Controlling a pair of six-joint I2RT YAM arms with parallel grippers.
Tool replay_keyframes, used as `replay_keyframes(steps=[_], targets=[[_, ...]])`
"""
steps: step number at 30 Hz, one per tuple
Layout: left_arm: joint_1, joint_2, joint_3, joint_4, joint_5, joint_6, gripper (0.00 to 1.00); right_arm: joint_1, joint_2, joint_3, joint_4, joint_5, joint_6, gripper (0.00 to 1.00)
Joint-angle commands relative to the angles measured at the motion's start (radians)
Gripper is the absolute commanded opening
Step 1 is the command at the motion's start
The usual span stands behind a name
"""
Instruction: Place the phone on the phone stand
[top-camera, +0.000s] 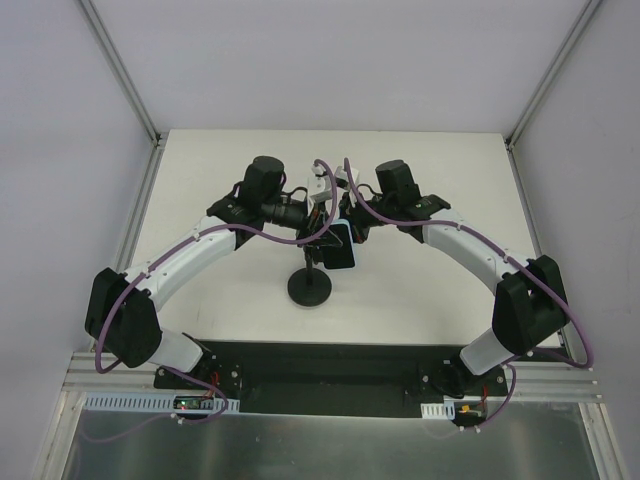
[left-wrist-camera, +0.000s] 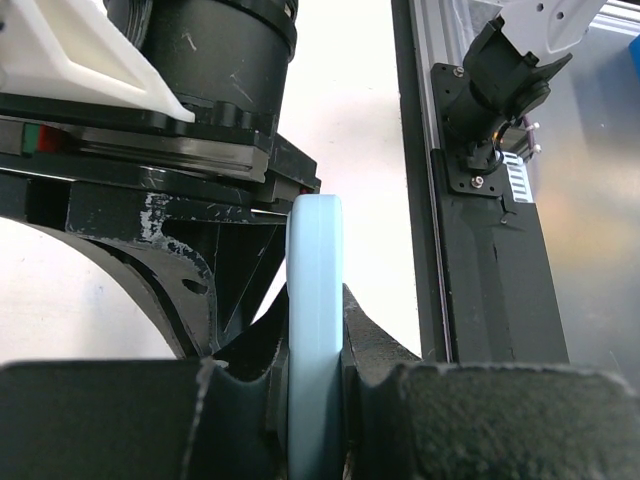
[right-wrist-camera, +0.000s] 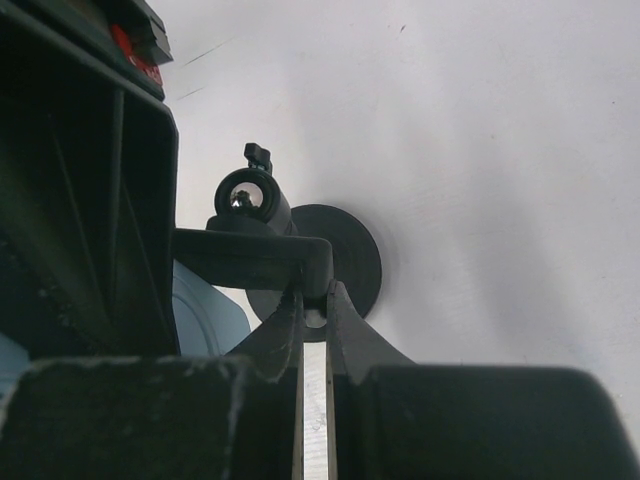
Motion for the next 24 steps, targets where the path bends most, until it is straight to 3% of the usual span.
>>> replay_keyframes(steps=[1,4,5,6,12,16,19,20,22,24], targets=[[0.009,-0.014,-0.004,-0.094,0.044,0.020,0.00,-0.023,-0.061,0.038,0.087,-0.033,0.028,0.01],[-0.007,-0.038,-0.018,-0.098,-0.117,-0.003,0.00,-0.020,-0.079,0.007,0.103,0.068,0.071,0.01],[-0.018,-0.061,-0.022,-0.101,-0.179,-0.011,0.00,-0.017,-0.105,-0.013,0.156,0.164,0.094,0.01],[-0.029,-0.075,-0.035,-0.102,-0.308,-0.033,0.00,-0.017,-0.122,-0.068,0.188,0.211,0.134,0.01],[-0.034,-0.199,-0.136,-0.163,-0.491,-0.139,0.00,-0.012,-0.202,-0.166,0.353,0.434,0.202,0.00],[-0.037,-0.284,-0.194,-0.223,-0.742,-0.204,0.00,0.025,-0.242,-0.252,0.463,0.611,0.245,0.00],[-0.052,-0.320,-0.197,-0.298,-0.847,-0.244,0.00,0.071,-0.254,-0.291,0.523,0.800,0.265,0.00],[-0.058,-0.317,-0.190,-0.320,-0.917,-0.242,0.00,0.095,-0.254,-0.306,0.529,0.952,0.289,0.00],[-0.075,-0.307,-0.158,-0.393,-0.987,-0.233,0.00,0.112,-0.255,-0.312,0.535,1.115,0.311,0.00],[-0.087,-0.291,-0.142,-0.424,-1.069,-0.225,0.00,0.143,-0.252,-0.309,0.523,1.208,0.325,0.00]])
